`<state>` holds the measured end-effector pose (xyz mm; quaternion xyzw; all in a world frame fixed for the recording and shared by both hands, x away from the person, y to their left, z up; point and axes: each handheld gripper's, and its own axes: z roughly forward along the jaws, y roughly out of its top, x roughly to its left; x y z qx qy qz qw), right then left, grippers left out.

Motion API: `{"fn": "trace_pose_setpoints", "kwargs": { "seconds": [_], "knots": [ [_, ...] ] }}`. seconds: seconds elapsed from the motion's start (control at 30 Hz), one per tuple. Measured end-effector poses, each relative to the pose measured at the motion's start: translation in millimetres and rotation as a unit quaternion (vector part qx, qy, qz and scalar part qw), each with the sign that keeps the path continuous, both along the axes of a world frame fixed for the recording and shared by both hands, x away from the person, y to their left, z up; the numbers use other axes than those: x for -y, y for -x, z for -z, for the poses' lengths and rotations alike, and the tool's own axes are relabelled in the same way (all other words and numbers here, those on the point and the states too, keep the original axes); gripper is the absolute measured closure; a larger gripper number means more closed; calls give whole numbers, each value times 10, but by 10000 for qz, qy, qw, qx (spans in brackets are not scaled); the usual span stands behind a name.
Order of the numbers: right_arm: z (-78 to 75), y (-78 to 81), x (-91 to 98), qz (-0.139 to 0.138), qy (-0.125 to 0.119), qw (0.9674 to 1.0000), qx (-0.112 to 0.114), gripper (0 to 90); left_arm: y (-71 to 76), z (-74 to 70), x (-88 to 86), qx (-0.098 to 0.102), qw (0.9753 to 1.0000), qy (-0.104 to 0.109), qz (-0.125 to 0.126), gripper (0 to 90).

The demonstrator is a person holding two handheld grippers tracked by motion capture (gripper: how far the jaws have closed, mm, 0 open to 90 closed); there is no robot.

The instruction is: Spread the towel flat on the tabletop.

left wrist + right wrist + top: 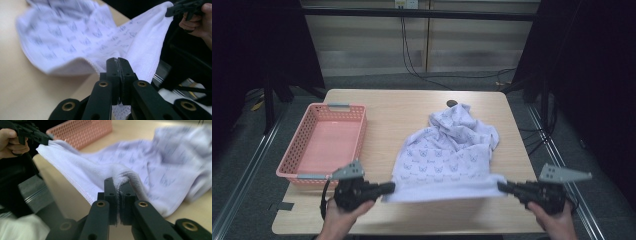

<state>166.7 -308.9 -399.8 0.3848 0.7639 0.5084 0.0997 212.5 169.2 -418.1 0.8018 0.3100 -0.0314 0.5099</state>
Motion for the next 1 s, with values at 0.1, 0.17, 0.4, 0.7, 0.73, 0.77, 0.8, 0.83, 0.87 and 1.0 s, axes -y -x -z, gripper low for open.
{"fn": "trace_pose_setpoints", "kwargs": {
  "seconds": [0.1, 0.17, 0.4, 0.7, 0.73, 0.77, 0.8, 0.83, 0.87, 1.0],
  "knots": [
    [233, 255, -50, -166, 165, 9995, -231, 690, 160, 226, -76, -160, 9998, -20, 70, 798],
    [360, 336, -46, -91, 420, 9988, -234, 585, 140, 376, -154, -326, 9995, 5, 13, 764],
    [447, 31, 136, 402, 457, 9980, -147, 504, -187, 484, -125, -306, 9990, -322, -88, 702],
    [613, -732, -159, 225, 904, 9953, -272, 538, -984, 594, 536, -150, 9952, -947, 202, 651],
    [639, -791, -200, 159, 962, 9948, -299, 529, -1038, 627, 572, -88, 9947, -1005, 190, 643],
    [670, -841, -243, 142, 1079, 9936, -319, 523, -1088, 670, 593, -120, 9951, -975, 139, 637],
    [704, -890, -277, 128, 1209, 9920, -346, 507, -1140, 715, 598, -153, 9944, -1043, 73, 619],
    [704, -890, -277, 128, 1209, 9920, -346, 507, -1140, 715, 598, -153, 9944, -1043, 73, 598],
    [755, -949, -304, 83, 1271, 9910, -414, 497, -1161, 743, 591, -131, 9935, -1127, -36, 598],
    [899, -1088, -392, 73, 1530, 9866, -560, 449, -1137, 839, 488, 162, 9909, -1326, -146, 601]
  ]
}}
